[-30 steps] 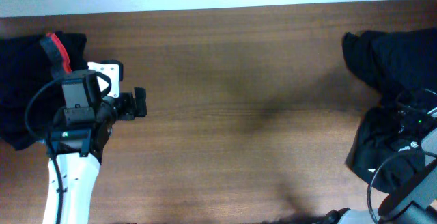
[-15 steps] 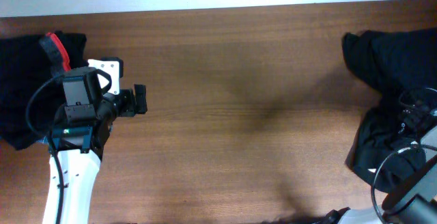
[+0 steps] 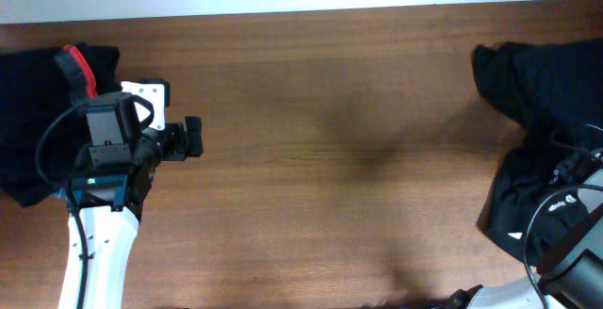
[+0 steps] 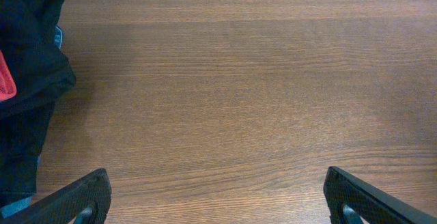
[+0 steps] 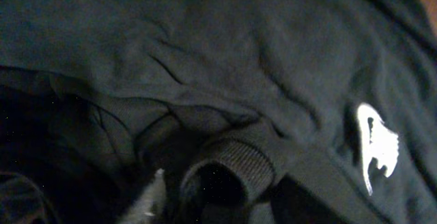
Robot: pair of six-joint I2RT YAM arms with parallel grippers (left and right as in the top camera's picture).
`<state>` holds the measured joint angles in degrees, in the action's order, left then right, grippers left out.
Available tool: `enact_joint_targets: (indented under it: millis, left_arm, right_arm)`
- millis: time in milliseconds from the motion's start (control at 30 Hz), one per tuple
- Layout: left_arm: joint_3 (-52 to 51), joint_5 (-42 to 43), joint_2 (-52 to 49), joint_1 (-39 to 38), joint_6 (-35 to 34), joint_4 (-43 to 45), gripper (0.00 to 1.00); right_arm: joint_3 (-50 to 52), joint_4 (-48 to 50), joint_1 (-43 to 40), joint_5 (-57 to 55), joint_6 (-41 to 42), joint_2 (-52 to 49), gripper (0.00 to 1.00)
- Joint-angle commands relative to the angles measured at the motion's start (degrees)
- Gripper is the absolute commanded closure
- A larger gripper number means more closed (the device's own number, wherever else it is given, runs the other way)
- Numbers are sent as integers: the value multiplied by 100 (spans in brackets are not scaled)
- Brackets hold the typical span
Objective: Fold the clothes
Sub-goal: 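Reach the right gripper into the black shirt pile and grasp a shirt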
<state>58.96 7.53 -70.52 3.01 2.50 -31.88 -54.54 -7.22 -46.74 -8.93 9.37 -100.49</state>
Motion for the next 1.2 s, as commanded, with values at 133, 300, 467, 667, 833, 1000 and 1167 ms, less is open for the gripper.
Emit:
enact_joint_targets:
  millis: [133,300,467,667,833,1000,1167]
  left_arm:
    - [151,61,-28,-24,-57,20,1]
    - [151,61,-28,-24,-55,31,1]
    - [151,63,-28,-24,-57,44,1]
    - [151,63,-28,-24,-57,48,1]
    - [151,63,-28,-24,-57,42,1]
    - [151,63,-28,-24,-57,44,1]
    - [151,63,-28,-24,-57,44,1]
  right_arm:
    - [-107,13,-13,-37,66,20,96]
    - [-671,-479,107,741,59,557,96]
    - [-2437,-1939,387,1362,-282,1182,96]
    - [-5228,-4072,1027,1606,-1010,1226,96]
    - [-6126,-4551,1447,1606,-1088,1228,96]
    - [-6216,-4592,1585,2426,-1456,1228,96]
    - [-6216,-4616,1827,4795,-2557,1228,96]
